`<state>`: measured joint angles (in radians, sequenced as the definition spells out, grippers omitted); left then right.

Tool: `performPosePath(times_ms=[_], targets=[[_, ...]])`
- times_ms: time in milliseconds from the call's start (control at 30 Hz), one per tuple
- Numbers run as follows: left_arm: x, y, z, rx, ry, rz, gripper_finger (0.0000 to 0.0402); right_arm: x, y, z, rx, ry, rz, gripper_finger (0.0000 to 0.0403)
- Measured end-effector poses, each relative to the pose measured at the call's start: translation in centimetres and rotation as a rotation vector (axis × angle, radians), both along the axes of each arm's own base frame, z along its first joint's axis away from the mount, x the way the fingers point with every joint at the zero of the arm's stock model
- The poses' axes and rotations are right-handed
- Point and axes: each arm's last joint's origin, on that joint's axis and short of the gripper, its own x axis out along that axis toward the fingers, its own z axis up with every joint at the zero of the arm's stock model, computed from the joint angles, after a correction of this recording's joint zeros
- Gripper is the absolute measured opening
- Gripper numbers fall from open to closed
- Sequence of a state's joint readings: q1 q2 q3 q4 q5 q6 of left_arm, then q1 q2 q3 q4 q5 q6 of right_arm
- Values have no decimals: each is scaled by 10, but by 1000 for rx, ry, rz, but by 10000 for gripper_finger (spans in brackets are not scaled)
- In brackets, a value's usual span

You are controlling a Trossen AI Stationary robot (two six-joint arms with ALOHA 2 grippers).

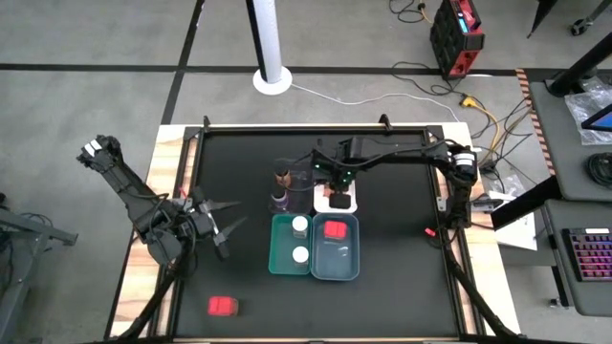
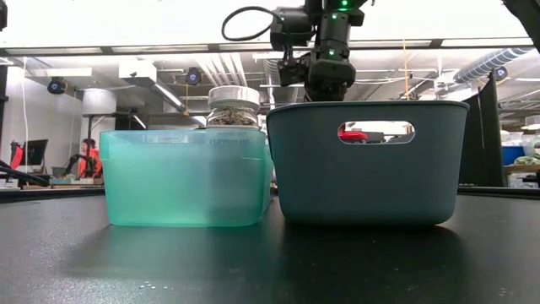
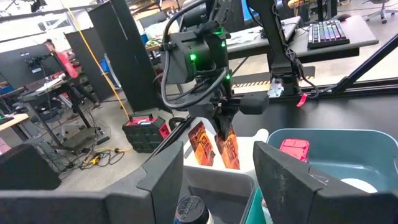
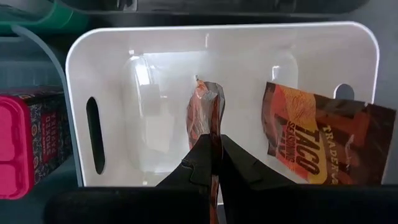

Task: Sort spices by type
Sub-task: Put the orange seasoning pack into the white bin

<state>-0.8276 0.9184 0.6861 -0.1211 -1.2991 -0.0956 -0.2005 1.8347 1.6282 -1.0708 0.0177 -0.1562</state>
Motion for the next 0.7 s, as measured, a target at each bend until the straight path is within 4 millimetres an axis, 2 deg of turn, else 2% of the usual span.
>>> performPosePath(times_ms=[700], targets=[[0,0,0,0,0,0,178,-2,0,-5,4,13,-6,13]])
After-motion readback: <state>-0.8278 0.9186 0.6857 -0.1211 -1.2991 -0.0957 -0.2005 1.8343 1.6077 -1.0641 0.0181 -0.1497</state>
